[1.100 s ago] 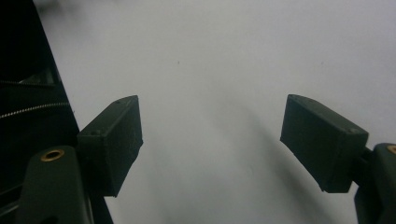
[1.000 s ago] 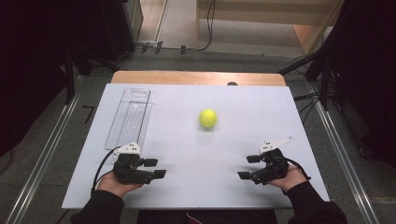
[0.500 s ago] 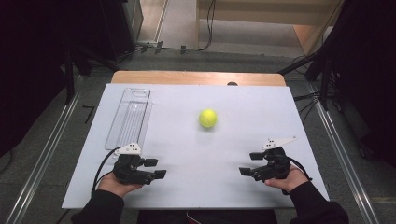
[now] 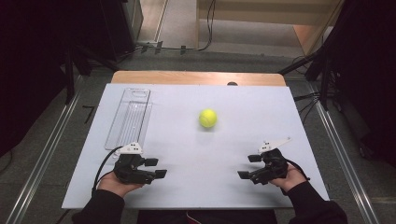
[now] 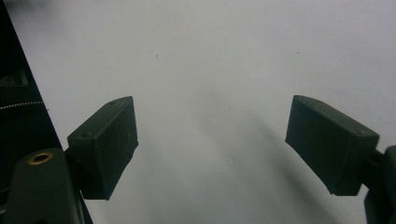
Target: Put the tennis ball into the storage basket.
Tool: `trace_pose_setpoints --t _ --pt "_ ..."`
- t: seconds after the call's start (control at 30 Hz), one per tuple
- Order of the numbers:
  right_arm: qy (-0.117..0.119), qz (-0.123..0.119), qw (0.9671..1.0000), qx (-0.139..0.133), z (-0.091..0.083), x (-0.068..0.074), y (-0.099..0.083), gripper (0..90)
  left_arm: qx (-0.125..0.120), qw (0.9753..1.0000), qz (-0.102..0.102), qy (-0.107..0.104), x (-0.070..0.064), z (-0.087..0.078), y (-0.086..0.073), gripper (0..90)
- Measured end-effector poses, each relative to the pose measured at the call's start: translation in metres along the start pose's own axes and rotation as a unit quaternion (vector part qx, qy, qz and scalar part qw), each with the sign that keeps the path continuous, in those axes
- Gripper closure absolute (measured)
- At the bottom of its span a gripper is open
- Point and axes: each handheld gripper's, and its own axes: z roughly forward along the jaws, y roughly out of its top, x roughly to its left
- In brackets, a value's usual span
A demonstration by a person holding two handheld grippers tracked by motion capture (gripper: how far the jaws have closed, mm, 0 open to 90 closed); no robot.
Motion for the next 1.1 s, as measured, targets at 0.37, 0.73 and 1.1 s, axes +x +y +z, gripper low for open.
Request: trace_pose_setpoints --t 0.37,0.73,1.1 --pt "0.004 -0.001 1.0 0.006 0.001 0.0 -0.001 14.8 0.012 0.9998 -0.004 0.018 0.001 0.002 0.001 22.0" --pt "0.006 -0.008 0.9999 0.011 0.002 0.002 -0.001 14.8 0.018 0.9994 0.015 0.026 -0.001 0.003 0.003 22.0" --pt "0.004 -0.007 0.9999 0.008 0.001 0.001 -0.001 14.8 0.011 0.9997 0.014 0.019 -0.002 0.003 0.011 22.2"
